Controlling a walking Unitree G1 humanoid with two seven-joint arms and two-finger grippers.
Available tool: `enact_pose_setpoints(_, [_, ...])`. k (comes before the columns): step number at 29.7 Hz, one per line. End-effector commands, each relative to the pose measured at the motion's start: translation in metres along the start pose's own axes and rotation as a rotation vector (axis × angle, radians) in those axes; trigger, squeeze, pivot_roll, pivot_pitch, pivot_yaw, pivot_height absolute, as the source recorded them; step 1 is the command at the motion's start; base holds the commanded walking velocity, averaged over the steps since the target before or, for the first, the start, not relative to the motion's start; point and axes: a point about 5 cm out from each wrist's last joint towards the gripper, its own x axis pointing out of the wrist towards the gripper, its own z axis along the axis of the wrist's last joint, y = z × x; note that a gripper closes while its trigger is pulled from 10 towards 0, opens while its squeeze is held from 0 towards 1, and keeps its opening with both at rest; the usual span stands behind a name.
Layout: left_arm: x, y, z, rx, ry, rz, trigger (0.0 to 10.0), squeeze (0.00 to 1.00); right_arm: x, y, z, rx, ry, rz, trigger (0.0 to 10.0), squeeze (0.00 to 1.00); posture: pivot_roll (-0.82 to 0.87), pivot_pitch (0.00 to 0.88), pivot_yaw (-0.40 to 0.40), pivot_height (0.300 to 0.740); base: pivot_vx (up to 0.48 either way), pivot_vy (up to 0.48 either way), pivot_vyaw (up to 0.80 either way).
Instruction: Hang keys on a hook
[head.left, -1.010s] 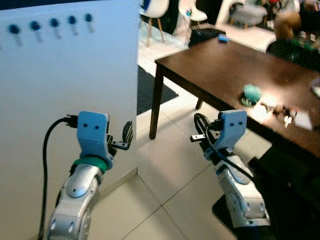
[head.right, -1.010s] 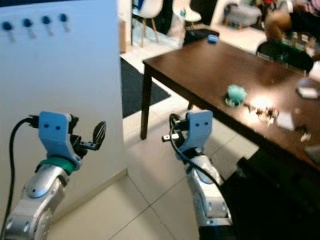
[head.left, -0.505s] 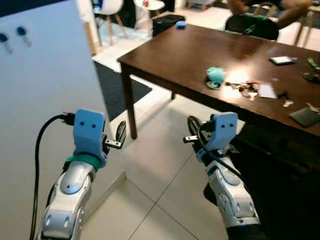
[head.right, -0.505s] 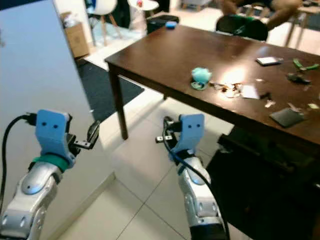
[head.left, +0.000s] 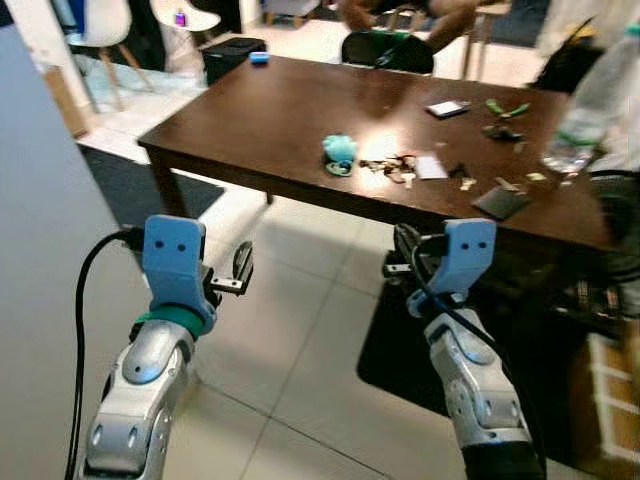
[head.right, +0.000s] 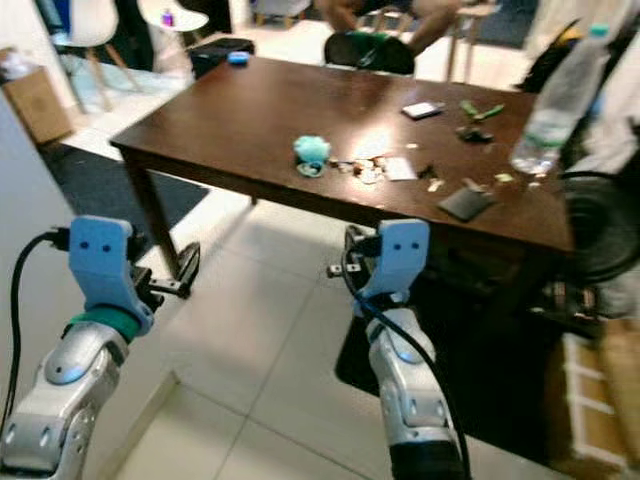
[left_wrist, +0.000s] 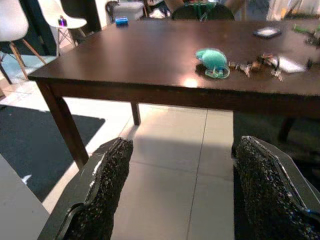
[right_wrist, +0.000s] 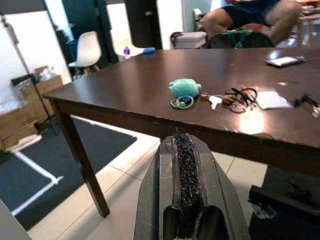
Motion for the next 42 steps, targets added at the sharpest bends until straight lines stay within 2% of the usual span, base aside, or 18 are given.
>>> enact_pose_setpoints(1, [-0.0002, 0.0022, -0.0031, 0.017, 0.013, 0.019, 10.0, 0.0, -0.0023, -0.0005, -0.0065, -0.014, 0.029, 0.003, 10.0, 0.0, -0.07, 0.0, 0.092, 0.74, 0.0, 0.0, -0.8])
enact_pose_setpoints(6, [0.0011, -0.0017, -0.0025, 0.031, 0.007, 0.013, 10.0, 0.0, -0.0039, -0.0056, -0.0057, -0.029, 0.031, -0.006, 10.0, 0.0, -0.08, 0.0, 0.096, 0.74, 0.0, 0.0, -0.8])
enact_pose_setpoints(16, [-0.0002, -0.0069, -0.0028, 0.051, 0.009, 0.0, 10.0, 0.0, -0.006, -0.0049, -0.006, -0.032, 0.033, -0.005, 10.0, 0.0, -0.07, 0.0, 0.092, 0.74, 0.0, 0.0, -0.8])
enact_pose_setpoints(22, [-0.0017, -0.0059, -0.0022, 0.058, -0.007, 0.019, 10.0, 0.0, -0.0051, -0.0039, -0.006, -0.035, 0.033, 0.002, 10.0, 0.0, -0.07, 0.0, 0.087, 0.74, 0.399, 0.0, -0.8])
enact_pose_setpoints(42, [-0.003, -0.0071, -0.006, 0.072, 0.003, 0.032, 10.0, 0.0, -0.0071, -0.0027, -0.0066, -0.051, 0.04, 0.012, 10.0, 0.0, -0.07, 0.0, 0.078, 0.74, 0.48, 0.0, 0.0])
